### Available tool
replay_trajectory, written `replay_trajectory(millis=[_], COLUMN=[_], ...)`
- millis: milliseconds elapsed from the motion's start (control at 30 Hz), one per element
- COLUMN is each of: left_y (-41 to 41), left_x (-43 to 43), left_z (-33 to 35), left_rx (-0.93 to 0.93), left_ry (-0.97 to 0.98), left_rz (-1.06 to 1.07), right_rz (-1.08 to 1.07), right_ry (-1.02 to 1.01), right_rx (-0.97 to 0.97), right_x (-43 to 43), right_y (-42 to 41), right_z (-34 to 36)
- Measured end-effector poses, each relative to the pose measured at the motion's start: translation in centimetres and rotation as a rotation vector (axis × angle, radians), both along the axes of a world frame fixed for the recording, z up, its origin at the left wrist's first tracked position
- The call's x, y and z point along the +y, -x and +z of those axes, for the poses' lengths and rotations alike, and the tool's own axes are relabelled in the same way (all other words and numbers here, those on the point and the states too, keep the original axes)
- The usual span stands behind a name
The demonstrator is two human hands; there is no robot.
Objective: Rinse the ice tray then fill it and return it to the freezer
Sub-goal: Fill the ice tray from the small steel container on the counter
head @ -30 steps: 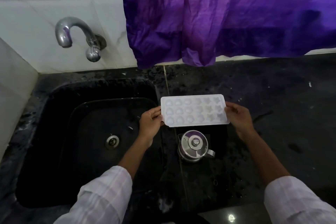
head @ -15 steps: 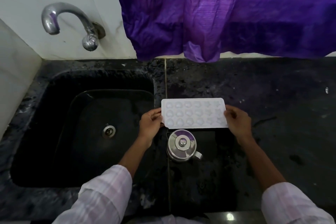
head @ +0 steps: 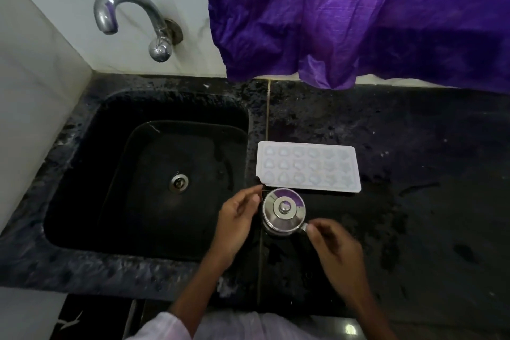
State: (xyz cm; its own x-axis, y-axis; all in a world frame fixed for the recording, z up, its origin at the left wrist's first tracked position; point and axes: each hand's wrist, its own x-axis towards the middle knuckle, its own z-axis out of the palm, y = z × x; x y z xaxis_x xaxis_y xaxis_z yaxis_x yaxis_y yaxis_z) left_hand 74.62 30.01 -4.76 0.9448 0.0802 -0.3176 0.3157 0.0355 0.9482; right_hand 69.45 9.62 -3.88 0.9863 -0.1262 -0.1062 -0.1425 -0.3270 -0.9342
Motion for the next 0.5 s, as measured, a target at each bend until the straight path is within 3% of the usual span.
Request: replay_trajectory(millis=[167,333,500], left_y=[0.9,1.1,1.2], left_x=[-0.8,-0.7,-0.8], left_z=[-0.5,-0.3,-0.2], left_rx=[0.009,0.006,0.003], left_ry=[0.003,0.030,0.019], left_rz=[-0.016,-0.043,-0.074], right_rz=[-0.077,-0.111,-0.193], right_ry=[0.103,-0.136,-0.191], right_rx=[-0.105,-0.038,-0.027], right_x=[1.5,3.2,5.1], right_y=[0.6,0.3,0.5], right_z=[-1.4,-1.3,-1.6])
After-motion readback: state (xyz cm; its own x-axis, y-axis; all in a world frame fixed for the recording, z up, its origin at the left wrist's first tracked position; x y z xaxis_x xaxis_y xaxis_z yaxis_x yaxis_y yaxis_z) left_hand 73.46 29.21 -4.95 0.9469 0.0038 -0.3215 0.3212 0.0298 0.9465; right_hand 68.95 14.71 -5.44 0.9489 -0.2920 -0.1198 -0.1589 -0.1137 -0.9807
